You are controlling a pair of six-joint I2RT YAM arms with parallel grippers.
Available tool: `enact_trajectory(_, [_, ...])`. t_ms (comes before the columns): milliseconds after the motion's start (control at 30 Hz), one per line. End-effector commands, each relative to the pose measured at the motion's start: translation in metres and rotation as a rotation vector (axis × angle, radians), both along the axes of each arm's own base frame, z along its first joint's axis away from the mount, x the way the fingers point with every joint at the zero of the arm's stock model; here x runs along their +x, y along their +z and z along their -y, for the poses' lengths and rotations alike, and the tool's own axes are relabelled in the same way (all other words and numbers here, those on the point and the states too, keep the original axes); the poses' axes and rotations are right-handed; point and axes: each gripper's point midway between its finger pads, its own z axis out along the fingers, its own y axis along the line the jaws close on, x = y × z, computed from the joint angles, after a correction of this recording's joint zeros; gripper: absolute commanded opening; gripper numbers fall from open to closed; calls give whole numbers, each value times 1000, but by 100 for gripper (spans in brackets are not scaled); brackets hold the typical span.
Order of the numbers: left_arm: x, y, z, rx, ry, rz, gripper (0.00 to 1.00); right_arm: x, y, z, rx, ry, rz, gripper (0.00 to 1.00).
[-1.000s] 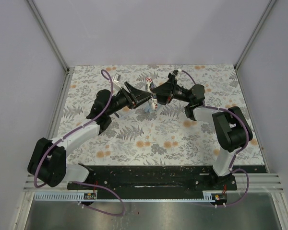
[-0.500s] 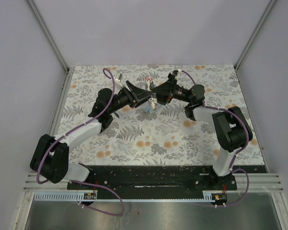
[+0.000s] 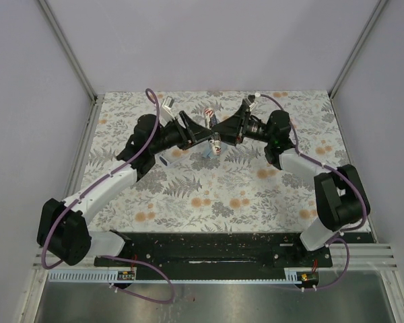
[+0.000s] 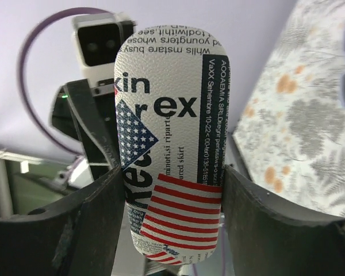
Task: Organize the sunglasses
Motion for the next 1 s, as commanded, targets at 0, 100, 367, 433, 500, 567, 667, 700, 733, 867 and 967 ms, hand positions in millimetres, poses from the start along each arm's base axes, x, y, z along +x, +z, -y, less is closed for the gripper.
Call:
enact_trajectory(0, [9, -25, -20, 216, 111, -10, 36, -13, -17, -6, -265, -47, 149, 39])
enact_trajectory(100, [8, -38, -20, 255, 112, -21, 35, -9, -29, -7, -365, -88, 167, 39])
enact_trajectory(367, [-2, -36, -7, 162, 39, -3, 77, -23, -15, -16, -195, -19, 139, 39])
enact_trajectory(433, [-4, -27, -9, 139, 35, 21, 88, -26, -4, -17, -150, -4, 144, 39])
enact_trajectory(500, [-9, -15, -12, 74, 9, 45, 93, -30, 12, -16, -94, 15, 157, 39])
enact_trajectory(567, [-13, 2, -18, -47, -20, 79, 95, -37, 37, -16, -14, 42, 198, 39])
enact_trajectory(667, [-15, 22, -36, -212, -14, 92, 95, -48, 62, -13, 70, 82, 225, 39])
enact_trajectory(700, [-15, 30, -41, -244, -12, 114, 95, -51, 68, -12, 93, 93, 233, 40])
enact_trajectory(733, [-16, 39, -44, -268, -15, 139, 95, -55, 73, -11, 111, 102, 233, 40])
enact_trajectory(867, [-26, 73, -48, -379, -43, 224, 97, -63, 84, -8, 132, 124, 248, 40])
enact_trajectory(967, [-24, 81, -47, -418, -55, 226, 99, -66, 89, -7, 137, 127, 255, 40])
